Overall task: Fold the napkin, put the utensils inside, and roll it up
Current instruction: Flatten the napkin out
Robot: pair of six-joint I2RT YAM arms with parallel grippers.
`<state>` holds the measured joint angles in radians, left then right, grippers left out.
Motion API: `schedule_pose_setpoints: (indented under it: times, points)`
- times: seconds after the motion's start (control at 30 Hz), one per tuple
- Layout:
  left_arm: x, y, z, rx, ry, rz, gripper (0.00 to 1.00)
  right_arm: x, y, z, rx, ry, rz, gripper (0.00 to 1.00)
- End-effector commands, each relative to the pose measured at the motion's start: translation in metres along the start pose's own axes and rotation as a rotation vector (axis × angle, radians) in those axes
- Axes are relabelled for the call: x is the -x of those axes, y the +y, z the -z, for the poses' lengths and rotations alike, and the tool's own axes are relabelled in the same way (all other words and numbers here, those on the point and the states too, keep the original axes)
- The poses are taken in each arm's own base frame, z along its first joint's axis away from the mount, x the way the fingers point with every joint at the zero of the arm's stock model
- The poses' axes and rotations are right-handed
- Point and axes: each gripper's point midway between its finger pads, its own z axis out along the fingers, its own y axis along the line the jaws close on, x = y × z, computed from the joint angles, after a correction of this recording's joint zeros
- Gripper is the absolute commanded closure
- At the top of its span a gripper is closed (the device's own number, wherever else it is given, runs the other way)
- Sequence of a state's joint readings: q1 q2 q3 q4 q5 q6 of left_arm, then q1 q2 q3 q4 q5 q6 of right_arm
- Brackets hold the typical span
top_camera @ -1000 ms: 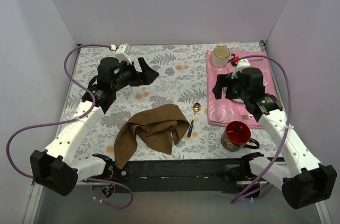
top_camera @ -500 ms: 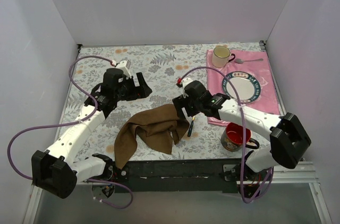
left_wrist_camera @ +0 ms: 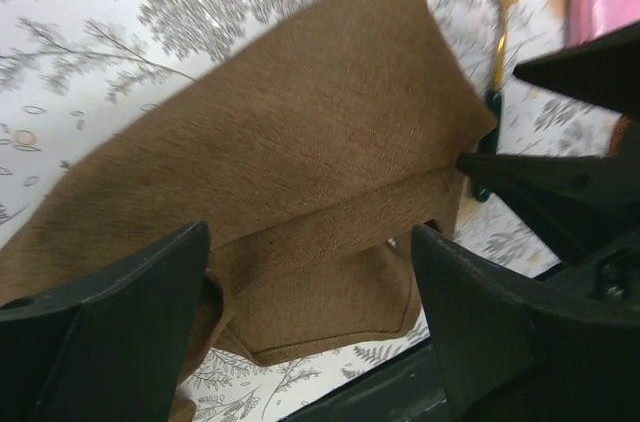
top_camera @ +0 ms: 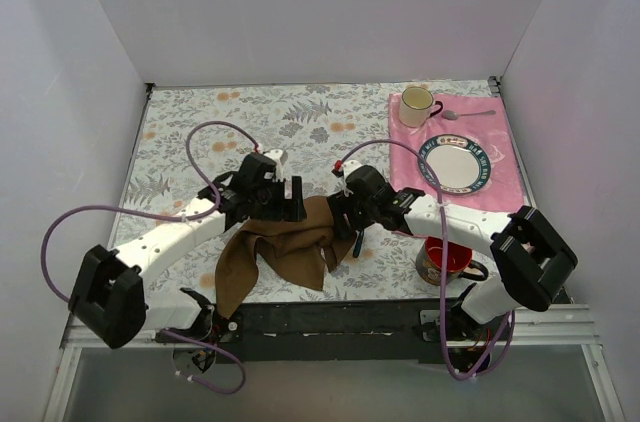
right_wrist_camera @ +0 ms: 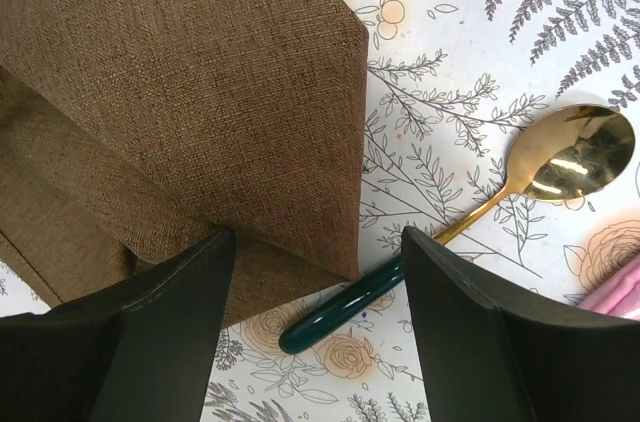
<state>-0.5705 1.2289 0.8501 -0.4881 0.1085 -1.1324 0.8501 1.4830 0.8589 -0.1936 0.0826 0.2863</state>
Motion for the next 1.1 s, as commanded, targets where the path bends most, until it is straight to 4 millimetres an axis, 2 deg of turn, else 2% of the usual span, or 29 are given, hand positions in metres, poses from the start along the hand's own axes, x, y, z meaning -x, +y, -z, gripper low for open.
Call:
schedule_pose_setpoints:
  times: [0.0, 0.13, 0.3, 0.4, 0.43, 0.5, 0.53, 0.63, 0.67, 0.73, 0.77, 0.87, 0.93, 1.0, 1.07]
  points:
    - [-0.017, -0.01, -0.018, 0.068, 0.034, -0.131, 0.17, 0.001, 0.004, -0.007, 0.022, -0.035, -0.022, 0.25]
    - [-0.027, -0.002, -0.034, 0.147, 0.06, -0.177, 0.21, -0.002, 0.005, -0.013, 0.026, -0.034, -0.028, 0.28]
    - [-0.024, 0.004, -0.045, 0.191, 0.039, -0.183, 0.24, -0.002, 0.005, -0.02, 0.029, -0.036, -0.036, 0.37]
    - [-0.029, 0.009, -0.053, 0.217, 0.07, -0.179, 0.23, 0.002, 0.006, -0.023, 0.023, -0.027, -0.028, 0.5]
    - [-0.03, 0.012, -0.055, 0.231, 0.074, -0.173, 0.21, 0.008, 0.006, -0.024, 0.019, -0.034, -0.027, 0.59]
    - [-0.026, 0.016, -0.052, 0.261, 0.052, -0.162, 0.18, 0.014, 0.009, -0.022, 0.018, -0.035, -0.005, 0.7]
    - [-0.024, 0.017, -0.051, 0.272, 0.039, -0.158, 0.17, 0.017, 0.01, -0.021, 0.014, -0.038, 0.002, 0.81]
    - [-0.008, 0.019, -0.034, 0.297, -0.044, -0.123, 0.11, 0.04, 0.018, -0.013, 0.012, -0.061, 0.036, 0.99]
    - [-0.005, 0.019, -0.028, 0.305, -0.064, -0.11, 0.1, 0.056, 0.026, -0.008, 0.019, -0.091, 0.046, 0.99]
    - [0.004, 0.023, -0.011, 0.329, -0.128, -0.06, 0.07, 0.068, 0.032, 0.0, 0.025, -0.102, 0.063, 0.99]
    - [0.007, 0.025, -0.004, 0.34, -0.155, -0.035, 0.07, 0.085, 0.04, 0.007, 0.043, -0.135, 0.068, 0.99]
    - [0.019, 0.028, 0.018, 0.361, -0.237, 0.042, 0.06, 0.106, 0.049, 0.021, 0.064, -0.176, 0.071, 0.99]
    - [0.023, 0.028, 0.025, 0.357, -0.259, 0.051, 0.07, 0.127, 0.055, 0.034, 0.076, -0.224, 0.071, 0.99]
    - [0.027, 0.019, 0.028, 0.305, -0.277, 0.033, 0.09, 0.148, 0.063, 0.047, 0.096, -0.272, 0.077, 0.99]
    - [0.026, 0.016, 0.025, 0.282, -0.261, -0.008, 0.08, 0.158, 0.069, 0.056, 0.122, -0.286, 0.083, 0.99]
